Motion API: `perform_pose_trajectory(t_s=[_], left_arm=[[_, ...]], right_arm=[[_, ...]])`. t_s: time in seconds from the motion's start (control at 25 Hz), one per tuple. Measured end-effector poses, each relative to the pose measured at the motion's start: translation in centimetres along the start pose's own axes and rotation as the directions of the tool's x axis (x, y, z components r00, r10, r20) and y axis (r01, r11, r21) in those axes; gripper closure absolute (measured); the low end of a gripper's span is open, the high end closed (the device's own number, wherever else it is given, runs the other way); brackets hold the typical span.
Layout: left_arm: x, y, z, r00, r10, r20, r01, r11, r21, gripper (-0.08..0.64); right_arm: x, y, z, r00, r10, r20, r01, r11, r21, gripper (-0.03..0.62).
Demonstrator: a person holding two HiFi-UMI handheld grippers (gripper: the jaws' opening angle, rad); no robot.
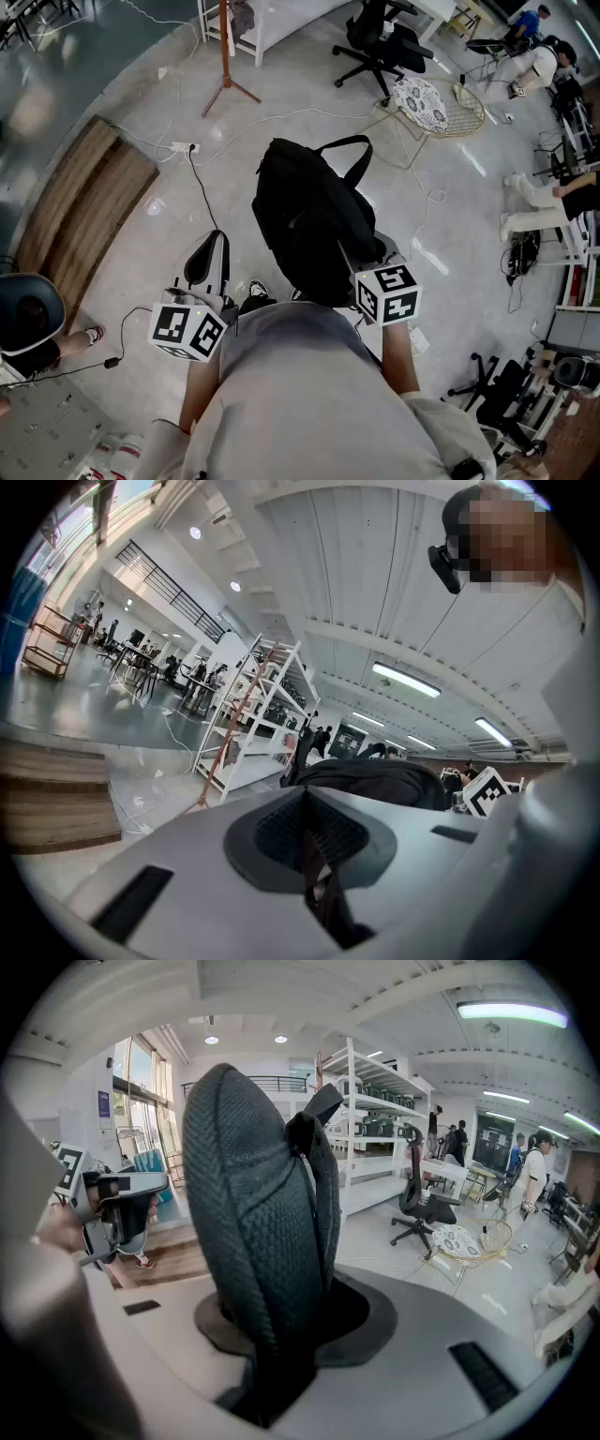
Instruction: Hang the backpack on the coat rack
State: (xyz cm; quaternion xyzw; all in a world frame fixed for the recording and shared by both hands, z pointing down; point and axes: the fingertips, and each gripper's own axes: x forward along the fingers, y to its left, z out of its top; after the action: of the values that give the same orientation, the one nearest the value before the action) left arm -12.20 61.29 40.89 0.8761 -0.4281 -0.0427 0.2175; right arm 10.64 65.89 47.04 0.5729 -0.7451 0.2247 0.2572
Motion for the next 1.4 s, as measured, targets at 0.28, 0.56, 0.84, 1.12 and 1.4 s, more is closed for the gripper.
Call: perform_pose_trajectory(t_s=[0.28,0.56,0.84,1.12,1.4], left_arm=[[-0.3,0.9,0.9,1.0,0.004,0.0,-0.004,1.0,-0.01,0.557],[-0.3,2.9,1.9,1.0,0.006,-0.002,-0.006,1.0,0.002,0.557],[1.3,5.4,2.4,0.999,0.043,0.016,-0.043,0.999,-0.031,0.557],[5.5,7.6,3.5,0.997,0.083,0.005,-0.083,0.996,-0.016,0.557],[13.5,9.9,5.8,0.994,0.108,-0.013,-0.108,0.994,-0.006,0.557]], right_arm=[[-0.1,-0.4,1.3,1.0,-0.013,0.016,0.013,1.0,0.012,0.476],[0.4,-0.5,4.4,0.996,-0.046,0.077,0.042,0.998,0.055,0.471],[3.5,-1.2,5.8,0.998,-0.024,0.066,0.018,0.996,0.093,0.469],[8.3,-2.6,8.5,0.997,0.033,0.076,-0.042,0.993,0.11,0.468],[14.9,-5.9,12.3,0.996,0.08,0.026,-0.082,0.994,0.073,0.467]])
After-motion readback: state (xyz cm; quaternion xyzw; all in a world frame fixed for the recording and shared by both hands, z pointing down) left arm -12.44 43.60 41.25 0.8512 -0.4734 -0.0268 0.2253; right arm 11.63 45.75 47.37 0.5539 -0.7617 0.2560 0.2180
